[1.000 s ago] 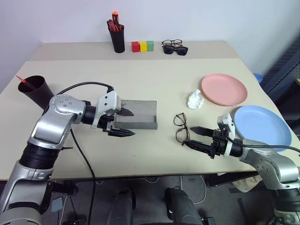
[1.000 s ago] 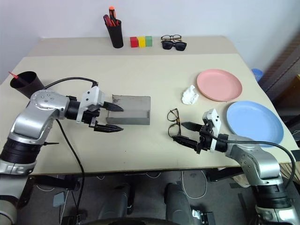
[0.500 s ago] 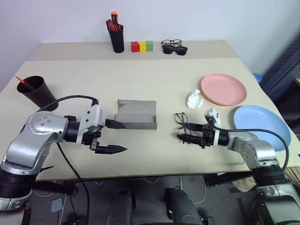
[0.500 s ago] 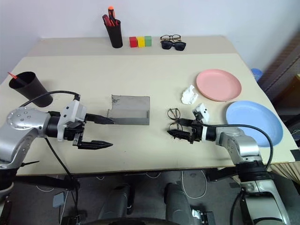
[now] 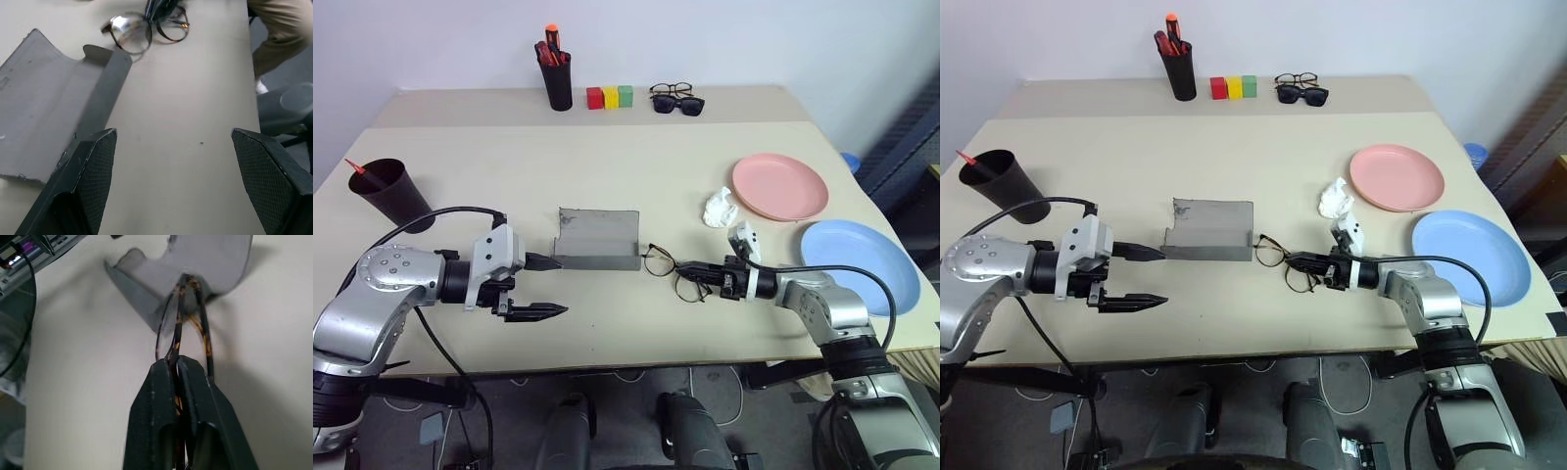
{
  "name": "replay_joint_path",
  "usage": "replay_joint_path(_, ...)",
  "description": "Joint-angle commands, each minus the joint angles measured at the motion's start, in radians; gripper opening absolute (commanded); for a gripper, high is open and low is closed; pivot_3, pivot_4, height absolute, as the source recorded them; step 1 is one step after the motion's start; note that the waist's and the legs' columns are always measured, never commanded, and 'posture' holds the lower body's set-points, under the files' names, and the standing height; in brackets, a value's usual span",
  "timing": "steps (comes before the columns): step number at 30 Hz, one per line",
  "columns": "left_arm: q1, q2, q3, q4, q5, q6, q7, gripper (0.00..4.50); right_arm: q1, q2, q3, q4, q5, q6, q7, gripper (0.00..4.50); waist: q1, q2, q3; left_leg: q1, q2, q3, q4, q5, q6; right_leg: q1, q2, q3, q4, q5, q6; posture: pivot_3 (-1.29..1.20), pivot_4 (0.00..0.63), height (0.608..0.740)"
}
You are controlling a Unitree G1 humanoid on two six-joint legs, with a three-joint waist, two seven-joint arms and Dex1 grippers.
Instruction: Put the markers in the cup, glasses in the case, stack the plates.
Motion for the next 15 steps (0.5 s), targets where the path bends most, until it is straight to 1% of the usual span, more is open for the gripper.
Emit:
replay_joint_path(1,-0.014,0.018,0.021,0.033,0.01,-0.037,0.002,3.84,0.011,-0.012,-0.029,-0.023,-0.012,-0.009,-0.023,0.07,0.0,0.0,0.0,0.0,0.0,0.0,0.0,0.0,0.0,0.0,0.0,0.0,0.0,0.0,0.0,0.0,0.15,0.74)
replay_joint_path(5,0.004,0.034,0.047,0.059,-0.01,-0.049,-0.017,3.84,0.013,-0.042,-0.067,-0.099,0.018,0.006,-0.021,0.07,0.002,0.0,0.0,-0.001,0.0,0.0,0.0,0.0,0.0,-0.001,0.0,0.0,0.0,0.0,0.0,0.0,0.15,0.74)
replay_joint_path(8,0.072,0.059,0.092,0.055,-0.033,-0.07,-0.057,3.84,-0.042,-0.038,-0.083,-0.177,0.04,-0.001,-0.026,0.07,-0.001,0.0,0.0,-0.001,0.0,0.0,-0.001,0.0,0.0,-0.001,0.0,0.0,0.0,0.0,0.0,0.0,0.15,0.74)
replay_joint_path(11,0.112,0.071,0.106,0.052,-0.025,-0.089,-0.059,3.84,-0.129,0.012,-0.068,-0.179,0.019,-0.074,-0.045,0.07,-0.013,0.002,0.001,-0.001,0.002,0.002,-0.002,0.0,0.0,-0.003,0.0,0.0,0.0,0.001,-0.001,0.0,0.15,0.74)
replay_joint_path(15,0.145,0.081,0.12,0.049,-0.027,-0.092,-0.061,3.84,-0.253,0.126,0.005,-0.096,-0.067,-0.206,-0.082,0.07,-0.024,0.002,0.001,-0.001,0.003,0.002,-0.002,0.0,0.0,-0.004,0.002,0.0,0.0,0.001,-0.002,0.0,0.15,0.74)
